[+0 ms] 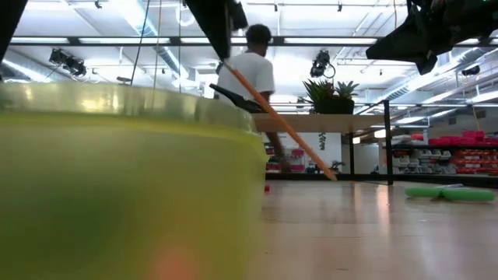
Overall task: Pack school essentials
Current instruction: Put the orange pencil into the yellow supply box
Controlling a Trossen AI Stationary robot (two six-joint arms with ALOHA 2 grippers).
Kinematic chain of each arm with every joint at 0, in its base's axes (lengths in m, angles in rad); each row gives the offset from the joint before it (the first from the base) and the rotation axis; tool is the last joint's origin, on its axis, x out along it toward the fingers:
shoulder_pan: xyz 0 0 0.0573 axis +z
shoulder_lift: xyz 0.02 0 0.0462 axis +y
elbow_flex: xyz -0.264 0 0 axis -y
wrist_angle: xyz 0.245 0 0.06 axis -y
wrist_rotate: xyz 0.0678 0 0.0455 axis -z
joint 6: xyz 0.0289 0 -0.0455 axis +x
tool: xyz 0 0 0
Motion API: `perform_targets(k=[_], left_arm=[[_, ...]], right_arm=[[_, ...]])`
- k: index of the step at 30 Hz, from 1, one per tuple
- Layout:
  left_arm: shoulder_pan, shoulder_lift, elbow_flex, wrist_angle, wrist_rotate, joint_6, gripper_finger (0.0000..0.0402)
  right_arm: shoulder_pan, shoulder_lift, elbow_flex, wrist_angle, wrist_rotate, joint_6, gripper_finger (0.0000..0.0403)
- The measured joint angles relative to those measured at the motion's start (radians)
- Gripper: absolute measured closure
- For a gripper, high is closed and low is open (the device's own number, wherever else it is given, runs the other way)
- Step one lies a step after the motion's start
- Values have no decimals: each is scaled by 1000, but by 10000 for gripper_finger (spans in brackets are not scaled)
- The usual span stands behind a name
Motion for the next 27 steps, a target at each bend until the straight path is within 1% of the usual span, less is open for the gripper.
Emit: perform_targets(k=[7, 11, 15, 18, 21, 24, 27], left_arm=[[-45, 0, 123, -142, 1, -15, 398], [-58, 0, 144, -177, 1, -15, 395], [-68, 0, 148, -195, 47, -18, 399], [-70, -2, 117, -163, 22, -27, 388], [-69, 0, 58, -108, -66, -6, 360], [-67, 0, -24, -11, -114, 60, 330], [-57, 0, -101, 64, -120, 132, 304]], right_arm=[[0, 0, 0, 1, 0, -6, 380], [0, 0, 0, 5, 0, -6, 380], [0, 0, 0, 5, 0, -7, 380], [0, 0, 0, 12, 0, -12, 380], [0, 0, 0, 18, 0, -15, 380], [0, 0, 0, 20, 0, -15, 380], [0, 0, 0, 20, 0, -16, 380]])
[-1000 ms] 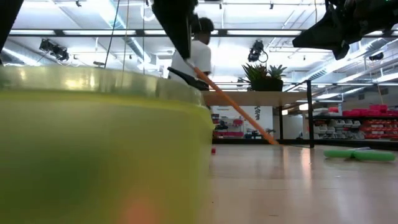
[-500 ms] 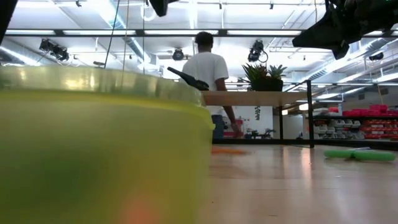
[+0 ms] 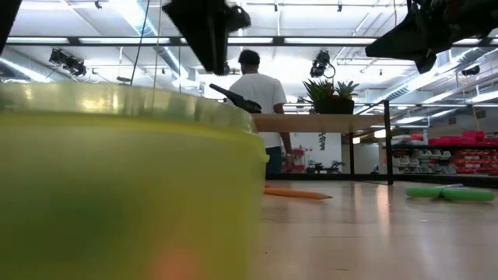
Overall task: Pack school essentials
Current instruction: Put the orange pencil into the yellow supply box
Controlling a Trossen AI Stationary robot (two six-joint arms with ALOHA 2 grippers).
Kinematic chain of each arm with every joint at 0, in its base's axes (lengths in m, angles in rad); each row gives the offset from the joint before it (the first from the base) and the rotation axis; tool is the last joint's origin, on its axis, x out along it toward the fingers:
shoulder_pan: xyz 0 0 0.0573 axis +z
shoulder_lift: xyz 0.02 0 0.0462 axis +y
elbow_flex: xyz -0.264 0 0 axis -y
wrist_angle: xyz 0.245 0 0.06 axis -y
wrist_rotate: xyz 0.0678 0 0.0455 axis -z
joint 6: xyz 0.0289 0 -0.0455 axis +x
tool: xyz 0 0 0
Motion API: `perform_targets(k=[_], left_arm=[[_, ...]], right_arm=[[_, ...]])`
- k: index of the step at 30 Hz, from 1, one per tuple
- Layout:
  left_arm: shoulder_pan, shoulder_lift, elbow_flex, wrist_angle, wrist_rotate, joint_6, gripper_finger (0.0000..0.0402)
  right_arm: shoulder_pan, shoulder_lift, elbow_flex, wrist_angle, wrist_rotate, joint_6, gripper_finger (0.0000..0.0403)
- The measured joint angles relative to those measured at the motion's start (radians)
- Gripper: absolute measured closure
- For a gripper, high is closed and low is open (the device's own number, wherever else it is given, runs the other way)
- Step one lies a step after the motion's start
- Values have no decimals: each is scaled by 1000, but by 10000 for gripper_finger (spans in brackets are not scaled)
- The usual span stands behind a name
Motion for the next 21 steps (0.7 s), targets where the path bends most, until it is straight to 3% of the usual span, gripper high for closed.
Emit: perform_targets(k=[6, 13, 21], left_arm=[[47, 0, -157, 192, -3, 130, 289], [110, 0, -317, 401, -1, 215, 314], [157, 1, -408, 531, 15, 257, 332]], right_arm=[[0, 0, 0, 3, 0, -4, 380], [-1, 0, 0, 3, 0, -6, 380], [-1, 0, 0, 26, 0, -26, 380]])
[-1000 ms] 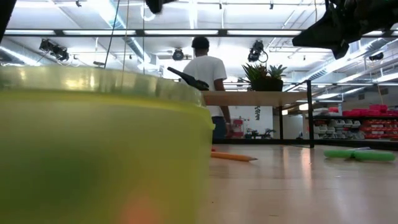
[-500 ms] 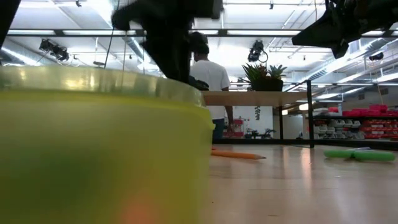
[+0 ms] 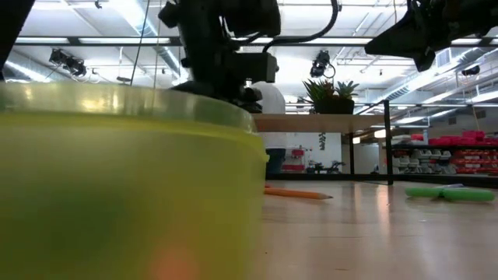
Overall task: Pack school essentials
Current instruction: Put the orange pencil into the yellow supply box
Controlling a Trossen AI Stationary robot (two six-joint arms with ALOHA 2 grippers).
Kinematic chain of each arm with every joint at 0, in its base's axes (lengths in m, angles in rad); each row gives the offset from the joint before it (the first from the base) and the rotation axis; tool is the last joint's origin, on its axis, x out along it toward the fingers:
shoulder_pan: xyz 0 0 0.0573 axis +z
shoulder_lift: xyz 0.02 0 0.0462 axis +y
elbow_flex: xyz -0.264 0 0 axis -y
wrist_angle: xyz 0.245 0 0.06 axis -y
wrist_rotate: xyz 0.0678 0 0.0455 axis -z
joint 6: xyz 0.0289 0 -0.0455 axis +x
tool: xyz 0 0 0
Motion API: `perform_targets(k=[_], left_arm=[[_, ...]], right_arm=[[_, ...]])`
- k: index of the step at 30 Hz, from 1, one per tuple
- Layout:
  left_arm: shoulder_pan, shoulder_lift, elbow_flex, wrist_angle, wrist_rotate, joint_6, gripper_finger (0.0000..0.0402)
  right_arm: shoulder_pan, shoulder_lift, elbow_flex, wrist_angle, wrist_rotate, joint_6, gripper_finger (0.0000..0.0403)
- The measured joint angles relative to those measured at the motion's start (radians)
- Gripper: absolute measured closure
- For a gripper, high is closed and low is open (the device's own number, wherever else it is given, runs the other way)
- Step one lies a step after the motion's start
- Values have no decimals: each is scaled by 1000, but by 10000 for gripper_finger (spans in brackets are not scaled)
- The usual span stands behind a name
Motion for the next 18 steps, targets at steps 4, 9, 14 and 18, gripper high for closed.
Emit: perform_targets(k=[4, 9, 14, 18], left_arm=[[15, 2, -35, 52, 0, 33, 331], [31, 2, -73, 110, 0, 90, 304], [51, 2, -109, 149, 1, 95, 268], [64, 2, -138, 174, 0, 96, 257]], right_arm=[[0, 0, 0, 1, 0, 0, 380], [0, 0, 0, 0, 0, 0, 380], [0, 0, 0, 0, 0, 0, 380], [0, 0, 0, 0, 0, 0, 380]])
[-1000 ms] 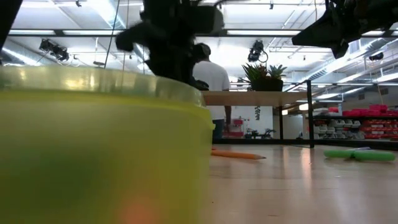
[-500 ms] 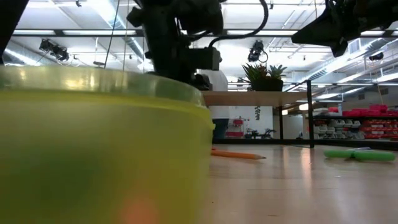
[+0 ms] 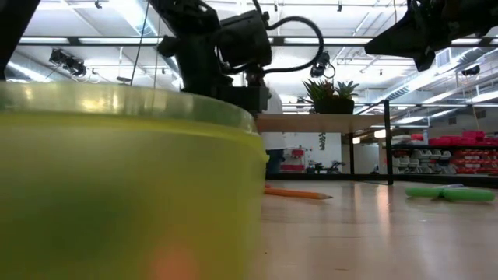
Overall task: Pack school essentials
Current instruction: Put the orange pencil into the yellow supply box
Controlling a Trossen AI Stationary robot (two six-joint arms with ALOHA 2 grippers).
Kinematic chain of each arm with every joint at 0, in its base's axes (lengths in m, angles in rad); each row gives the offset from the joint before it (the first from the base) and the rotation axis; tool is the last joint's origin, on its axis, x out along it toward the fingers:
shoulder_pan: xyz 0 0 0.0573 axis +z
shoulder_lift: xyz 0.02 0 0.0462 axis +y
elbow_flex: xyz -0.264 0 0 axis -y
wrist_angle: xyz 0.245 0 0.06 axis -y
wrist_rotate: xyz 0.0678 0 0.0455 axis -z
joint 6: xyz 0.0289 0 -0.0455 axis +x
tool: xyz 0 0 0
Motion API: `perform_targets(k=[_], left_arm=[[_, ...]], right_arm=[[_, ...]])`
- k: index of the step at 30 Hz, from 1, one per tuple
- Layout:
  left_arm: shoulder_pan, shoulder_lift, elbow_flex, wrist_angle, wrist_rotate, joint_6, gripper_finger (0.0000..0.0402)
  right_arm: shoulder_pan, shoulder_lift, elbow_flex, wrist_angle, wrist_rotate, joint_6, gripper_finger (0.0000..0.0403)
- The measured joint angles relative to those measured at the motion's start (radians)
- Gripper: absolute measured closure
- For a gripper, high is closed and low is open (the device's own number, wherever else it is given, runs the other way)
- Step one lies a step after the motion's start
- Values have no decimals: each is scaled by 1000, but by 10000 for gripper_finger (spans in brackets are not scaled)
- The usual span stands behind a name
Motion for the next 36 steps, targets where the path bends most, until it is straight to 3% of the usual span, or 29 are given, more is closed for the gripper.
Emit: perform_targets(k=[9, 23, 36], left_arm=[[29, 4, -49, 55, 11, -1, 286], [38, 16, -47, 8, 121, -99, 377], [36, 10, -20, -1, 102, -79, 396]], right_arm=[[0, 0, 0, 0, 0, 0, 380], [0, 0, 0, 0, 7, 0, 380], [0, 0, 0, -1, 7, 2, 380]])
